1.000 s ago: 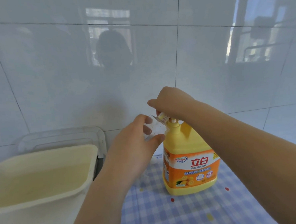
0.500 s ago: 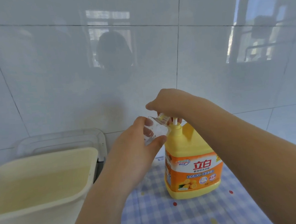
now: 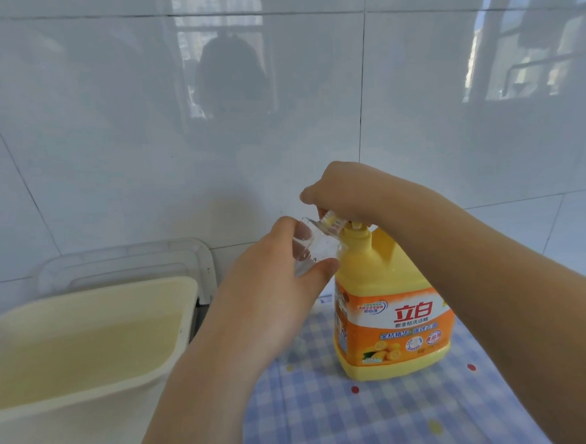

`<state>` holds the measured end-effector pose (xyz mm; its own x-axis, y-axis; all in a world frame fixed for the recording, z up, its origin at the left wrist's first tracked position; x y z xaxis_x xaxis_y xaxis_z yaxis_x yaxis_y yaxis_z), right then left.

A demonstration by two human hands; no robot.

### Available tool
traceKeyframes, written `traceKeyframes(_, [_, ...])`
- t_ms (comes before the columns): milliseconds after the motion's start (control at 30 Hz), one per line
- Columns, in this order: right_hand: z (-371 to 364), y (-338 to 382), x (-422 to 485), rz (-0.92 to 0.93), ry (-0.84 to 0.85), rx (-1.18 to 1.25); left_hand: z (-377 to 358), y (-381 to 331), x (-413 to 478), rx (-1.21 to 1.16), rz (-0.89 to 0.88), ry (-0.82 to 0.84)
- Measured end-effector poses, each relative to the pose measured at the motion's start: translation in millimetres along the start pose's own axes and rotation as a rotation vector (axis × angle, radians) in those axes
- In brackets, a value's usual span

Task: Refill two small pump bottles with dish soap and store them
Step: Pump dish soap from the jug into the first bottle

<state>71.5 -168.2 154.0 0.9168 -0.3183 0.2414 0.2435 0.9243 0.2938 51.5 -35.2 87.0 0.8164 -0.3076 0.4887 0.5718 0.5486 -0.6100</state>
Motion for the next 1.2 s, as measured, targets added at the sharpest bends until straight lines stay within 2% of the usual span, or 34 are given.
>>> traceKeyframes(233, [1,-1,1,-0.071,-0.034,0.100,0,-1,-1,0.007,-0.003,-0.010])
traceKeyframes(600, [-2,-2,6,-0.079,-0.060,0.163,3,-2,-1,0.034,-0.026,-0.037])
traceKeyframes(833, [7,0,7,-0.045,-0.027,0.184,4,-6,-2,0.021,-0.044,-0.105])
traceKeyframes(1000, [6,1,6,-0.045,0.009,0.159,4,-5,-3,0.010,-0.029,-0.080])
traceKeyframes(1200, [9,3,1,-0.006,-0.029,0.151,3,-5,-2,0.001,-0.023,-0.074])
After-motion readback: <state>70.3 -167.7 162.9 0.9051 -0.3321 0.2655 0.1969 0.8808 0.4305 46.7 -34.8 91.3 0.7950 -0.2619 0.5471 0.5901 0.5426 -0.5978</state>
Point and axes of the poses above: each hand's wrist, its own x-axis towards the middle knuckle, its own z-axis out of the back of the hand, y = z × x, the point moved 2 cm from there along x, towards the middle knuckle, and after that the axes turned 10 degrees about -y, right-handed, at the moved point
